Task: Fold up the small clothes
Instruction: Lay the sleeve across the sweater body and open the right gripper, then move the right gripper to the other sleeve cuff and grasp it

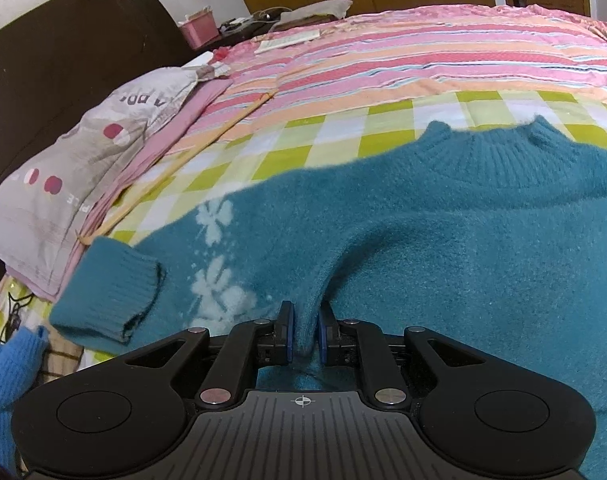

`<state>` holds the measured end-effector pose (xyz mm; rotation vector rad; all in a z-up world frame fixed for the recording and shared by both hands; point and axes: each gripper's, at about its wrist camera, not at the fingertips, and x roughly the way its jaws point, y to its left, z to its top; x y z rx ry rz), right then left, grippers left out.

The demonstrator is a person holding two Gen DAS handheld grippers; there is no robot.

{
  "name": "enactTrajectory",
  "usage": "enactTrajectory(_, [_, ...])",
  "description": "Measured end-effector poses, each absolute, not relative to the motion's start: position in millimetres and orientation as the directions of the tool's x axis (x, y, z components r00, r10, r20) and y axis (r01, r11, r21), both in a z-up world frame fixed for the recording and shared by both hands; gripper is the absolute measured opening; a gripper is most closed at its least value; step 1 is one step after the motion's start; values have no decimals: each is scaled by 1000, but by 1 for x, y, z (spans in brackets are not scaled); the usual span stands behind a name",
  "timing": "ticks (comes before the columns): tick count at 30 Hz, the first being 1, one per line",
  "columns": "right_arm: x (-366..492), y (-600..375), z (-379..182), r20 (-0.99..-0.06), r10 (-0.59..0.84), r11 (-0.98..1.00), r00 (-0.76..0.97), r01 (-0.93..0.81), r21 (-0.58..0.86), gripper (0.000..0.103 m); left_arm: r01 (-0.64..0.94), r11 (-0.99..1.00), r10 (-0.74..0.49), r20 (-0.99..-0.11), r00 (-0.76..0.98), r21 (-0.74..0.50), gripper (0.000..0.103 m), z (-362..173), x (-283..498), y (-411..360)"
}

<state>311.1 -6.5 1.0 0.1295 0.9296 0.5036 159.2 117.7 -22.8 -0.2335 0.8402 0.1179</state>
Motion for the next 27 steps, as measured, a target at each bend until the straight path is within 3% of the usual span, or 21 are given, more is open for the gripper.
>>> enactTrajectory(27, [289,23,16,-759,415,878,502,-440,189,20,-260,958,86,-736,672,-125,103,-20,160,135])
